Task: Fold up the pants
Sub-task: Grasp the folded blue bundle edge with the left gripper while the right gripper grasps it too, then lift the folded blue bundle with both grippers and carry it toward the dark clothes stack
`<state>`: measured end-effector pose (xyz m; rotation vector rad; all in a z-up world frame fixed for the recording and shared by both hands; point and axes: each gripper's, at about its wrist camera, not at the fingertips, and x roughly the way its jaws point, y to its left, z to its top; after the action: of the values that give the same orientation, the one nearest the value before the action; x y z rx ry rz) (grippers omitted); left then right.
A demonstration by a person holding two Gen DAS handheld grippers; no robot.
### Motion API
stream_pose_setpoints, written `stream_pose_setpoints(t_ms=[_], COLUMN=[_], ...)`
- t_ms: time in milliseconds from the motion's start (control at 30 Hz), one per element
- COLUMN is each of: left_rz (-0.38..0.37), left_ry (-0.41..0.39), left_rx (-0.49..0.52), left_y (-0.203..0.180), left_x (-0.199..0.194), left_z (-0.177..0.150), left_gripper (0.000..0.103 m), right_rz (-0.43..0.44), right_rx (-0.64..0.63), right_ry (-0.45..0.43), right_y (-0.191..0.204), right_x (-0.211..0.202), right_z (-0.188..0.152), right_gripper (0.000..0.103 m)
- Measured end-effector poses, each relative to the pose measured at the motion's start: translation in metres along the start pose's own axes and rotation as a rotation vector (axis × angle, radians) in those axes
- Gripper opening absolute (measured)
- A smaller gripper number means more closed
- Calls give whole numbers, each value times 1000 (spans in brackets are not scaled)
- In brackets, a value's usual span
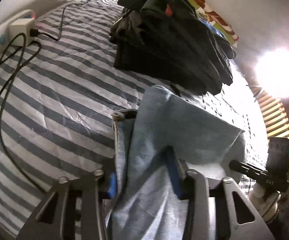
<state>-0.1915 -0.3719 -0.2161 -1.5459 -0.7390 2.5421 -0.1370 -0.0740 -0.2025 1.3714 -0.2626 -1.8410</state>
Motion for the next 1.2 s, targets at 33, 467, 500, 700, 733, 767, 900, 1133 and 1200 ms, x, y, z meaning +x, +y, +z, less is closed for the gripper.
stream_pose_setpoints(t_ms=[33, 467, 500, 700, 733, 767, 900, 1133, 1200], left_rz=[17, -47, -54, -102, -109, -116, -118, -117, -106], left_ry=[-14, -219, -231, -315, -333, -353, -417, -502, -516], left_rx=[12, 36, 38, 78, 91, 106, 158, 200, 203], left_y=[-5, -36, -37, -63, -69, -77, -105, -138, -144], left_x=[-3, -97, -105, -166, -177, -189, -224, -263, -265], left_z=[-2, -41, -43, -47, -45, -42, -22, 35, 56], left_gripper=[31, 17, 17, 16, 16, 16, 16, 16, 16], right_rz=[-1, -64, -67, -62, -63, -63, -77, -109, -105], right_rx=[-5, -196, -213, -269, -277, -285, -317, -364, -363], right_ry=[-10, -184, -199, -282, -303, -322, -391, -477, -488], right_y=[4, 86, 94, 128, 133, 138, 156, 178, 178], right_x=[-3, -79, -87, -136, -145, -155, -190, -216, -216], right_z=[-1, -30, -34, -38, -35, -32, -9, 46, 65], right_gripper=[17, 11, 11, 11, 11, 11, 11, 11, 11])
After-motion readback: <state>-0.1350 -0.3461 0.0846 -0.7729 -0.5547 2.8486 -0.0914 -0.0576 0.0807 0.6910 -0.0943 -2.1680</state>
